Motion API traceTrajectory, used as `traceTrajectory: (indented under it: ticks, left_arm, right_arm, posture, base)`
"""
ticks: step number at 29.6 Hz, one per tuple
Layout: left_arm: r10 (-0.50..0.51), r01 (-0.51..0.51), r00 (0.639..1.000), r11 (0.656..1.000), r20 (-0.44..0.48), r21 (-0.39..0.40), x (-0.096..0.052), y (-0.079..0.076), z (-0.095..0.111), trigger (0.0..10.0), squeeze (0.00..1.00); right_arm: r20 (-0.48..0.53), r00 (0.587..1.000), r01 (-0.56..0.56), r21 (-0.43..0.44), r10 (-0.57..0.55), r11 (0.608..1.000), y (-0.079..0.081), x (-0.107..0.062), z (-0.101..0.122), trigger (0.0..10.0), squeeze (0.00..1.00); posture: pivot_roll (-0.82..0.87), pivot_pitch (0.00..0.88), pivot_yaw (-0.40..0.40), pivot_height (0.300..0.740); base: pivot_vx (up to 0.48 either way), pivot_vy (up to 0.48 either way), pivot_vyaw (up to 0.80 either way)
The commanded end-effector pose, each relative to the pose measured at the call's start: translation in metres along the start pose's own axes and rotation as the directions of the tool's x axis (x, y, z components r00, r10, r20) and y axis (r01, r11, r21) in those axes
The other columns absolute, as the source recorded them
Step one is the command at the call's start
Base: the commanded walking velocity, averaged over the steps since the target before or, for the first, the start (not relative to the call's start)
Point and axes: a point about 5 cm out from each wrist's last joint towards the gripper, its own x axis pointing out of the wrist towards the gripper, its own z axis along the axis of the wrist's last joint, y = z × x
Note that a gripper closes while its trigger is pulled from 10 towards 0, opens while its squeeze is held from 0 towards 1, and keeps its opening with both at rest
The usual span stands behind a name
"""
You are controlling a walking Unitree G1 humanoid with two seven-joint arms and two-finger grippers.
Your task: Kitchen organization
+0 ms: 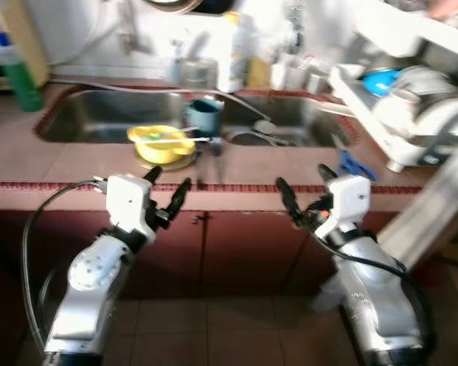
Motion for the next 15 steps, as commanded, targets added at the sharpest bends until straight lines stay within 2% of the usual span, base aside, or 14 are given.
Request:
traceTrajectory:
  ticks: [1, 15]
  left_arm:
    - [-0.042, 0.042, 0.999, 0.999, 0.022, -0.005, 0.0056, -0.0097, 0.0043, 10.0, 0.00]
    - [-0.045, 0.045, 0.999, 0.999, 0.029, -0.003, 0.0062, -0.0100, 0.0050, 10.0, 0.00]
  right_arm:
    - [-0.001, 0.999, 0.034, -0.018, -0.034, 0.999, -0.0130, -0.0046, 0.0018, 10.0, 0.00]
    - [-0.003, 0.999, 0.036, -0.024, -0.036, 0.999, -0.0141, -0.0050, 0.0017, 10.0, 0.00]
  posture:
    - [-0.03, 0.000, -0.030, 0.703]
    - [-0.04, 0.000, -0.029, 0.703]
  base:
    - [0.292, 0.000, 0.00]
    - [0.291, 0.000, 0.00]
